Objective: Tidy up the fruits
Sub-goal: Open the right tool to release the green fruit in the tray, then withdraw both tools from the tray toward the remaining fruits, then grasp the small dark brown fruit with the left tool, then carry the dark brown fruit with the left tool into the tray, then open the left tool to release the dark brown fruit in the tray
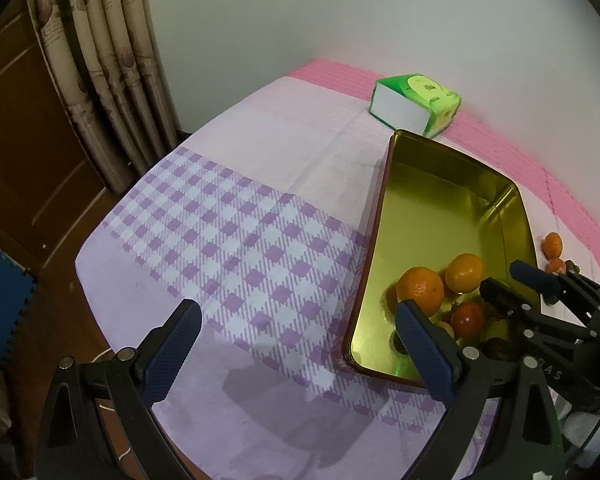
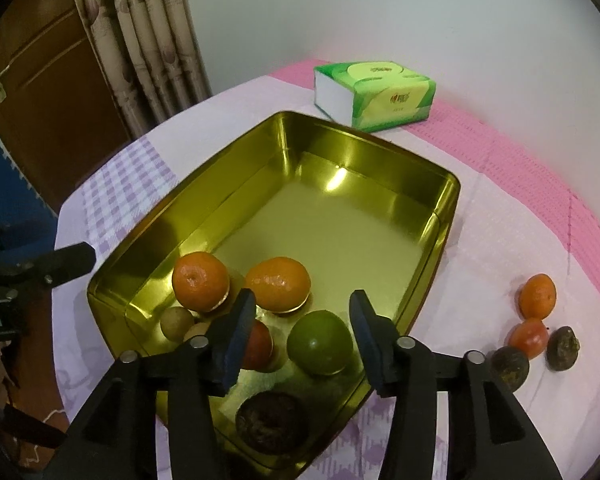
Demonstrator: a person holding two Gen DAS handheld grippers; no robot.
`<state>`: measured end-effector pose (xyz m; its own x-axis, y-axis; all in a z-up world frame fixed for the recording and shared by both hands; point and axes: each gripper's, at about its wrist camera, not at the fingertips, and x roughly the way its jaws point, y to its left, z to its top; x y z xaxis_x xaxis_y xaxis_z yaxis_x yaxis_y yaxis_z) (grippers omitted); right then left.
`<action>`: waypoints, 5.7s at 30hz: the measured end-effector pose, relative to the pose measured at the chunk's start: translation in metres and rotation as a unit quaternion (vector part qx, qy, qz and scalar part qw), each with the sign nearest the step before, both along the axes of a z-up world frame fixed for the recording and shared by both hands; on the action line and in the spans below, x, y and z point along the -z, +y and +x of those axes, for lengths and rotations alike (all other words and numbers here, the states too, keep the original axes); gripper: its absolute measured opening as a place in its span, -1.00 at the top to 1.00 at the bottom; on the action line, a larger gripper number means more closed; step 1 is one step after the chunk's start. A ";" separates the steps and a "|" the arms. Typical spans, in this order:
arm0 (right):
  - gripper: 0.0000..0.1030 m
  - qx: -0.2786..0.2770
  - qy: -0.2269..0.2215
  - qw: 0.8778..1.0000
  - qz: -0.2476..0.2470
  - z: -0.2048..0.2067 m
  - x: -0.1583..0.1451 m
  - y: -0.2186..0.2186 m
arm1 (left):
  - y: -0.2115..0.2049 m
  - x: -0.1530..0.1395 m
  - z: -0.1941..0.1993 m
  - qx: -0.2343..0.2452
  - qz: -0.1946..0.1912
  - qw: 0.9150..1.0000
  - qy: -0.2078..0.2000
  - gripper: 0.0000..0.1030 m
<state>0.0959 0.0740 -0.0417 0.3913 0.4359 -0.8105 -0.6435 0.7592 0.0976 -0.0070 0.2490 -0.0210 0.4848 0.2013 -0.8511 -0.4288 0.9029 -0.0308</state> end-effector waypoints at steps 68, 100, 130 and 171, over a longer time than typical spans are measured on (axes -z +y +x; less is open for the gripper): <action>-1.00 0.223 -0.018 0.974 -0.037 0.059 0.063 -0.271 | -0.269 0.045 0.146 0.294 -0.015 0.954 0.050 0.01; -1.00 0.223 -0.019 0.974 -0.037 0.058 0.062 -0.271 | -0.254 0.013 0.113 0.289 -0.016 0.957 0.022 0.35; -1.00 0.224 -0.019 0.974 -0.036 0.058 0.062 -0.271 | -0.083 0.014 0.128 0.125 0.036 0.991 0.038 0.35; -1.00 0.224 -0.019 0.974 -0.036 0.058 0.062 -0.272 | -0.072 0.054 0.129 0.114 0.036 0.989 0.088 0.34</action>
<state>0.1538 -0.1976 -0.1038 0.5597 0.1573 -0.8136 -0.2489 0.9684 0.0160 0.1219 0.1770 -0.0753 0.3704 0.1671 -0.9137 -0.2065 0.9739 0.0943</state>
